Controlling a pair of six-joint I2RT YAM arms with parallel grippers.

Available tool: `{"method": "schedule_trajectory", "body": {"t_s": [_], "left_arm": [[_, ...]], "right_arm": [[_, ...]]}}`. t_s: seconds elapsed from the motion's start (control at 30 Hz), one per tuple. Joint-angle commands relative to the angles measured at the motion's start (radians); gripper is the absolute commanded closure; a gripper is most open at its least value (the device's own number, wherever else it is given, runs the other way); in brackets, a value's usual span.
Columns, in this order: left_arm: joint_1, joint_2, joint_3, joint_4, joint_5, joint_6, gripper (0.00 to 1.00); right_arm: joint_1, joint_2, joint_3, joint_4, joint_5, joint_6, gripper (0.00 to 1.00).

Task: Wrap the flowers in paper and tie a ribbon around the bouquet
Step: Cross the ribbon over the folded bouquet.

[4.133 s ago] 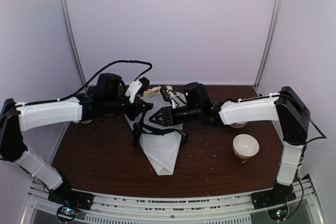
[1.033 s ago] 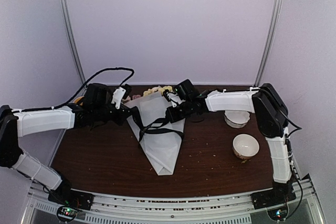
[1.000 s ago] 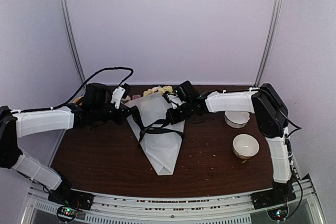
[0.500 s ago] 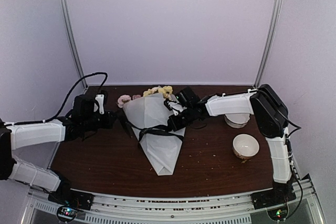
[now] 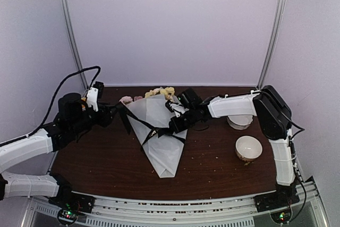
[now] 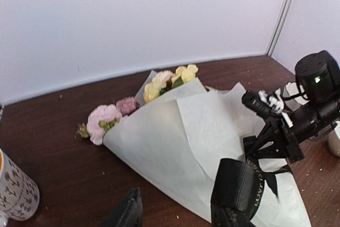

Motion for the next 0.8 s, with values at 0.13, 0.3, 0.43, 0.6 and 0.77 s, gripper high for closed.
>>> {"method": "schedule_trajectory", "body": {"t_s": [0.13,0.3,0.43,0.6,0.77], "left_arm": [[0.0,-0.12,-0.042,-0.051,-0.151,0.062,0.23],[0.001,-0.157,-0.022,-0.323,-0.484,-0.138,0.15],[-0.007,-0.257,-0.105,-0.182,-0.237,-0.07,0.33],[-0.136,-0.074,-0.021,-0.113,-0.02,0.199,0.44],[-0.211,0.289,0.231,-0.257,0.073,0.425,0.3]], "right_arm": [[0.005,-0.039,0.053,-0.016,-0.007,0.0,1.0],[0.005,-0.03,0.077,-0.035,-0.009,-0.005,1.0],[0.006,-0.032,0.075,-0.031,-0.012,-0.002,1.0],[0.006,-0.039,0.085,-0.037,-0.008,0.0,1.0],[0.0,-0.06,0.117,-0.042,-0.022,0.011,1.0]]}}
